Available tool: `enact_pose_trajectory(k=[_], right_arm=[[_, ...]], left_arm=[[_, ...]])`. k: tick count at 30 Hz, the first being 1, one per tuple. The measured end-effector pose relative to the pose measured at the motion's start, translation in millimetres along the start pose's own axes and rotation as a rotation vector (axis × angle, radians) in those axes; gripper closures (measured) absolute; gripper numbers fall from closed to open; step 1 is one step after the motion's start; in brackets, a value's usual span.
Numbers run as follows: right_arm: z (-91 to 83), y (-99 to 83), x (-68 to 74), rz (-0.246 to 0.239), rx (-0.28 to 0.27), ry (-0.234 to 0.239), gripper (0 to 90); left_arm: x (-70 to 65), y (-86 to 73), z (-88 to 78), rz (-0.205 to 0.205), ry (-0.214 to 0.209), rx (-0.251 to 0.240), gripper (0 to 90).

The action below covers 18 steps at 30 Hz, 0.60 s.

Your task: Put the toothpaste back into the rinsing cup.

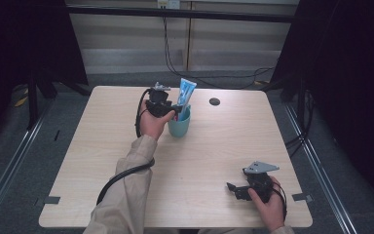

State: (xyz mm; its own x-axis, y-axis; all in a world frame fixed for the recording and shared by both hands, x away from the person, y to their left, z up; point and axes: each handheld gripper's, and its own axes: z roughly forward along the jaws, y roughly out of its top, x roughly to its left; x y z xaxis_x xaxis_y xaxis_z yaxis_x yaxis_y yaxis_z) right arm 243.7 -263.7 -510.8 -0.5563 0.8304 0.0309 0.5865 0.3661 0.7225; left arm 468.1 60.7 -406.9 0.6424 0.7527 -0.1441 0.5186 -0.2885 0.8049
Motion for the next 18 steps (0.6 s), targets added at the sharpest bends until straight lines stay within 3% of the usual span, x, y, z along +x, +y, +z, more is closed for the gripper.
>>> enact_pose_trajectory(k=[5,18], right_arm=[[-0.1,0.0,0.0,0.001,0.001,0.000,14.0],[0.0,0.0,0.0,0.001,0.000,0.000,14.0]], left_arm=[[2.3,-1.3,-6.4,0.006,-0.002,0.003,46.3],[12.6,-8.0,-24.0,-0.035,-0.007,-0.011,38.9]])
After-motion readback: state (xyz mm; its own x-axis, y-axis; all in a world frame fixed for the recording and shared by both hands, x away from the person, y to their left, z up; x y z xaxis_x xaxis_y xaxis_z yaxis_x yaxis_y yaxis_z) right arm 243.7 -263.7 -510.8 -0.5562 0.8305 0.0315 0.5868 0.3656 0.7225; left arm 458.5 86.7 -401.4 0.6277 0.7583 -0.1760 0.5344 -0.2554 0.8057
